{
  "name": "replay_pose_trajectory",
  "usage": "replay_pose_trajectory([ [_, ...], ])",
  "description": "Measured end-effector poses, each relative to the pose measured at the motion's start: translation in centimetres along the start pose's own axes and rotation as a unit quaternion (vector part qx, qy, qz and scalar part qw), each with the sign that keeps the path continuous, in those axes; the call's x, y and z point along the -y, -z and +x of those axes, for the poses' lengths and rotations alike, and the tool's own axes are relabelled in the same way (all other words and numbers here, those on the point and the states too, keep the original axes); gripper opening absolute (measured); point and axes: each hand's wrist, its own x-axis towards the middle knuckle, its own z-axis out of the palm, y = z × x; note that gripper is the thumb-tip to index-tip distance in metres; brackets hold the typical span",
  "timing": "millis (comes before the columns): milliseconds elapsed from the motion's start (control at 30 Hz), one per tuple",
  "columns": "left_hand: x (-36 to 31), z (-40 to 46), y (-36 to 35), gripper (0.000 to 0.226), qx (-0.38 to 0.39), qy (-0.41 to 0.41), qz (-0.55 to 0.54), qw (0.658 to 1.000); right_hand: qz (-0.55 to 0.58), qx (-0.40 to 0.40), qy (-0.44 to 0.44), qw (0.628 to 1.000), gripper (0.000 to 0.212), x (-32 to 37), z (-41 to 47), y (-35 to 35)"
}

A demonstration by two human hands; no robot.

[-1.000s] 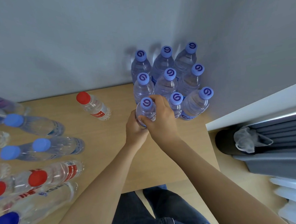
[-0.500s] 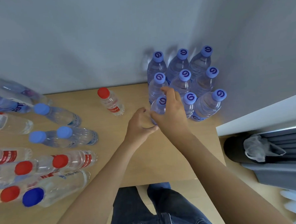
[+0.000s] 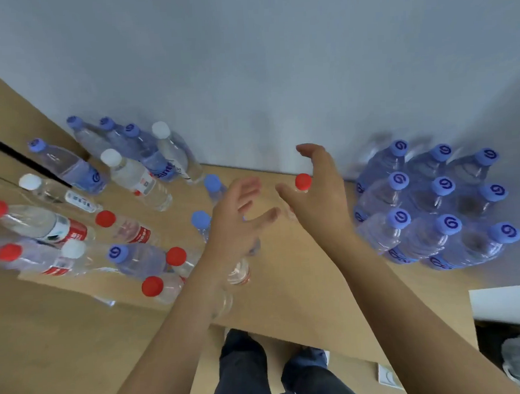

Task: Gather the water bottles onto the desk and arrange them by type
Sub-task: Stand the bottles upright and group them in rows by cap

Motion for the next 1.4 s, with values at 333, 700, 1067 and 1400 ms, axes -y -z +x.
replay_pose_trajectory([
  [333,0.8,1.4,14.8,0.051,-0.137,0.019,-0.019,0.990,0.017,0.096,0.040,0.994,0.062,6.7,1.9,-12.3],
  [700,3.9,5.9,27.2,0.052,-0.190,0.038,-0.011,0.981,0.032,0.131,0.042,0.990,0.055,11.3,6.6,-24.2],
  [1067,6.4,10.8,30.6,0.051,-0.167,0.068,-0.020,0.983,0.009,0.103,-0.011,0.995,0.058,11.4,12.9,-32.3],
  [1400,8.1,11.3,31.5,0.043,-0.172,0.066,-0.022,0.983,0.003,0.157,-0.154,0.975,0.054,9.9,16.8,-35.2],
])
